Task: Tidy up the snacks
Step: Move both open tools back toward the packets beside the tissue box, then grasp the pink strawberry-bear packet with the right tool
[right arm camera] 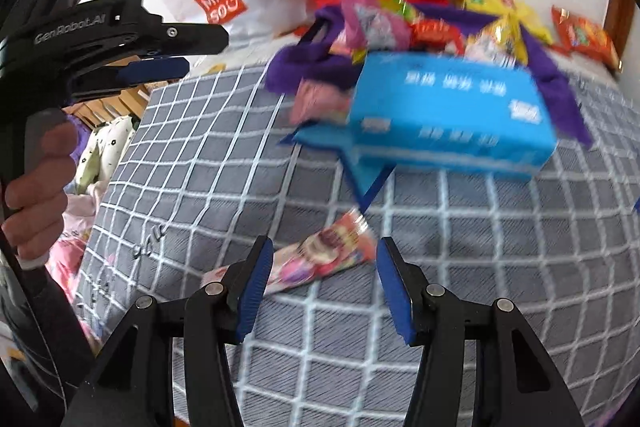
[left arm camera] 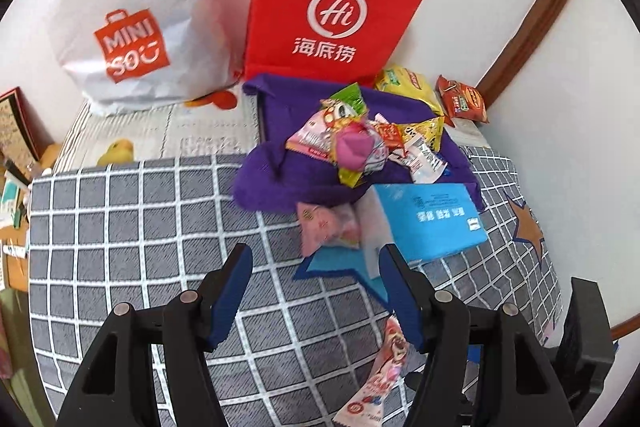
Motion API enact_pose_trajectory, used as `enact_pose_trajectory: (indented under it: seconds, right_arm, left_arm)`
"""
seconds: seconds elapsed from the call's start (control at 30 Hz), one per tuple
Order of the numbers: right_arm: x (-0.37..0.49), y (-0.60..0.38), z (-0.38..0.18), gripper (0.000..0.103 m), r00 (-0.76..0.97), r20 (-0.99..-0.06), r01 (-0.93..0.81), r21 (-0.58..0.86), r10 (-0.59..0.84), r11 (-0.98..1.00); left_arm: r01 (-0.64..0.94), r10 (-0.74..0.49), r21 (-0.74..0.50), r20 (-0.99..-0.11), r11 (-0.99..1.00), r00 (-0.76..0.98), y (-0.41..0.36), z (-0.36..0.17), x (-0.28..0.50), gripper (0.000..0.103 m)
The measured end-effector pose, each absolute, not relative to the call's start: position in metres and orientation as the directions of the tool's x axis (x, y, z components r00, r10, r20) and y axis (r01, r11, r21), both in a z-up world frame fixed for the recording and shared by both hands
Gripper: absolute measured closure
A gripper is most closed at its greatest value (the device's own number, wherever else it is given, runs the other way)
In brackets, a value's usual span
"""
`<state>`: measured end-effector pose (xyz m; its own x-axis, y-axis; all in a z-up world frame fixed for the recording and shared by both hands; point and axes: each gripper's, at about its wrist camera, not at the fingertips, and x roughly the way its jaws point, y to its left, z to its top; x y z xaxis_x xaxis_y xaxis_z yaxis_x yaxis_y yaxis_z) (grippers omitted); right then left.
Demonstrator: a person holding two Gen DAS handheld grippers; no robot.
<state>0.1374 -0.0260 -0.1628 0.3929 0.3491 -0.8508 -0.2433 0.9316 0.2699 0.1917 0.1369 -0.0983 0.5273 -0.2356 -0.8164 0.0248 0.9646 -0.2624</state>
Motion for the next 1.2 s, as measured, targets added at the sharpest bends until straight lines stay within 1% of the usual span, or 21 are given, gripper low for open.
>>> enact_pose_trajectory:
  seconds: [0.13, 0.23, 0.3, 0.43, 0.6, 0.73, 0.77, 0.8, 0.83, 0.87, 0.93, 1.07, 1.2]
  right_arm:
    - [0.137, -0.025, -0.173, 0.049, 0.333, -0.861, -0.192, 0.337, 0.384, 0.922]
    - [0.145, -0.018, -0.185, 0.044, 0.308, -0.874, -0.151, 0.345, 0.375, 0.926]
    - [0.150, -0.013, -0.192, 0.044, 0.296, -0.883, -0.130, 0.341, 0.365, 0.931]
    - [0.159, -0.004, -0.197, 0.044, 0.302, -0.879, -0.114, 0.351, 0.369, 0.930]
    - [0.169, 0.007, -0.200, 0.044, 0.325, -0.889, -0.136, 0.295, 0.324, 0.946]
    - [0.177, 0.003, -0.202, 0.044, 0.347, -0.872, -0.138, 0.316, 0.345, 0.939]
    - [0.178, 0.003, -0.202, 0.051, 0.361, -0.872, -0.148, 0.296, 0.330, 0.944]
    - [0.179, 0.004, -0.202, 0.066, 0.374, -0.876, -0.157, 0.263, 0.304, 0.952]
    - [0.179, 0.004, -0.203, 0.074, 0.389, -0.883, -0.174, 0.210, 0.263, 0.962]
    - [0.179, 0.001, -0.203, 0.079, 0.395, -0.877, -0.192, 0.211, 0.272, 0.958]
    - [0.177, -0.009, -0.204, 0.080, 0.399, -0.865, -0.212, 0.236, 0.304, 0.948]
    - [0.170, -0.043, -0.198, 0.081, 0.444, -0.859, -0.176, 0.197, 0.257, 0.964]
    - [0.162, -0.074, -0.188, 0.081, 0.493, -0.844, -0.167, 0.147, 0.212, 0.975]
  left_arm:
    - [0.010, -0.228, -0.262, -0.821, 0.965, 0.524, 0.146, -0.104, 0.186, 0.040]
    - [0.000, -0.237, -0.278, -0.818, 0.961, 0.524, 0.150, -0.107, 0.183, 0.040]
    - [-0.005, -0.247, -0.293, -0.813, 0.956, 0.528, 0.153, -0.109, 0.181, 0.040]
    - [-0.004, -0.237, -0.281, -0.818, 0.960, 0.524, 0.156, -0.112, 0.179, 0.040]
    - [-0.027, -0.231, -0.284, -0.828, 0.958, 0.511, 0.161, -0.122, 0.184, 0.040]
    - [-0.044, -0.231, -0.291, -0.833, 0.956, 0.503, 0.161, -0.129, 0.189, 0.039]
    - [-0.047, -0.230, -0.292, -0.834, 0.955, 0.501, 0.160, -0.131, 0.191, 0.040]
    - [-0.047, -0.230, -0.291, -0.836, 0.955, 0.498, 0.158, -0.133, 0.193, 0.040]
    - [-0.044, -0.231, -0.290, -0.836, 0.956, 0.497, 0.155, -0.135, 0.195, 0.040]
    - [-0.041, -0.229, -0.286, -0.837, 0.957, 0.497, 0.152, -0.137, 0.197, 0.040]
    - [-0.034, -0.217, -0.267, -0.844, 0.963, 0.490, 0.143, -0.143, 0.203, 0.040]
    - [-0.023, -0.209, -0.250, -0.854, 0.968, 0.477, 0.126, -0.157, 0.219, 0.040]
    - [-0.008, -0.229, -0.262, -0.855, 0.965, 0.466, 0.112, -0.170, 0.236, 0.040]
